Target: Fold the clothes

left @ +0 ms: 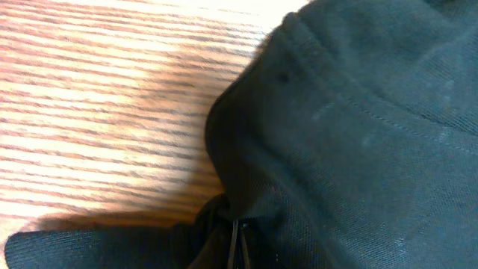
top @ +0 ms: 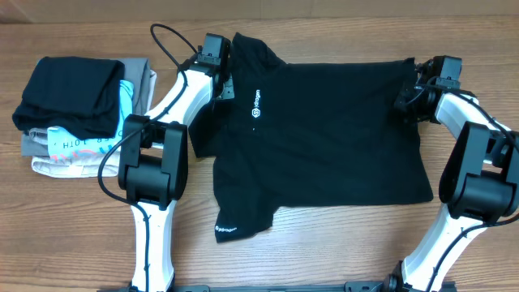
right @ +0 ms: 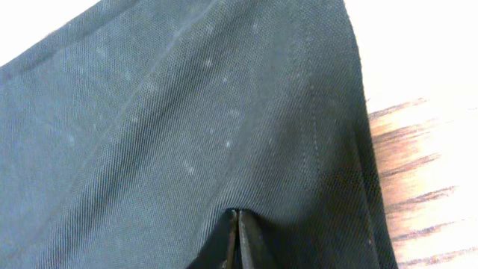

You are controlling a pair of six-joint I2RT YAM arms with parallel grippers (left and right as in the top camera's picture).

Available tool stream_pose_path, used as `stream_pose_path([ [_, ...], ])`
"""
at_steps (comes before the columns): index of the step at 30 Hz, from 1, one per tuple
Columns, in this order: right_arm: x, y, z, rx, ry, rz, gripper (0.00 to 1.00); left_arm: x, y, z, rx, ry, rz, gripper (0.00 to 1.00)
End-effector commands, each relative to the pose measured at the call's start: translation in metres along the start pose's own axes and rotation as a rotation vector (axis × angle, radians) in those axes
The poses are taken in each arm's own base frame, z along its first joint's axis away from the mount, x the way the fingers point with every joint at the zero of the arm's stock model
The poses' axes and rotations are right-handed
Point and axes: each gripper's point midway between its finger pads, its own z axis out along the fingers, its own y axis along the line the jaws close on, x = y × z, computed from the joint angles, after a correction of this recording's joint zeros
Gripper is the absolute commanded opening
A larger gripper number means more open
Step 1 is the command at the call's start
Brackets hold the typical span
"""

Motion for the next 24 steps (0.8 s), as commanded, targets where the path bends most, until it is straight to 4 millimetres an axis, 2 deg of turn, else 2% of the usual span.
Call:
stream_pose_path([
  [1,0.01,0.001,0.01,-0.011,0.032,0.021,0.22,0.006,0.026,0.017,-0.044,0.036,-0.003,0.04],
  [2,0.003,0.008,0.004,-0.037,0.026,0.023,0.27,0.001,0.027,0.011,-0.041,0.027,-0.007,0.04],
  [3,-0.004,0.011,-0.005,-0.045,0.019,0.031,0.36,-0.006,0.027,0.001,-0.037,0.01,-0.013,0.04],
  [5,-0.017,0.013,-0.025,-0.041,0.005,0.053,0.44,-0.025,0.025,-0.024,-0.021,-0.04,-0.022,0.04],
  [9,-0.044,0.022,-0.088,-0.03,-0.056,0.087,0.6,-0.065,0.022,-0.105,0.032,-0.186,-0.045,0.09],
  [11,-0.045,0.019,-0.124,0.016,-0.076,0.148,0.6,-0.073,0.026,-0.159,0.057,-0.244,-0.078,0.1],
  [12,-0.041,0.016,-0.144,0.049,-0.077,0.183,0.6,-0.073,0.027,-0.179,0.068,-0.257,-0.094,0.1],
  [15,-0.018,0.0,-0.191,0.16,-0.055,0.298,0.55,-0.057,0.029,-0.24,0.119,-0.259,-0.105,0.12],
  [18,0.014,-0.014,-0.229,0.259,-0.004,0.428,0.5,-0.03,0.033,-0.277,0.162,-0.208,-0.096,0.13],
  [21,0.047,-0.022,-0.244,0.315,0.085,0.474,0.48,0.005,0.029,-0.296,0.224,-0.096,-0.083,0.19],
  [24,0.077,-0.031,-0.239,0.358,0.181,0.49,0.45,0.033,0.03,-0.291,0.228,0.022,-0.075,0.24],
])
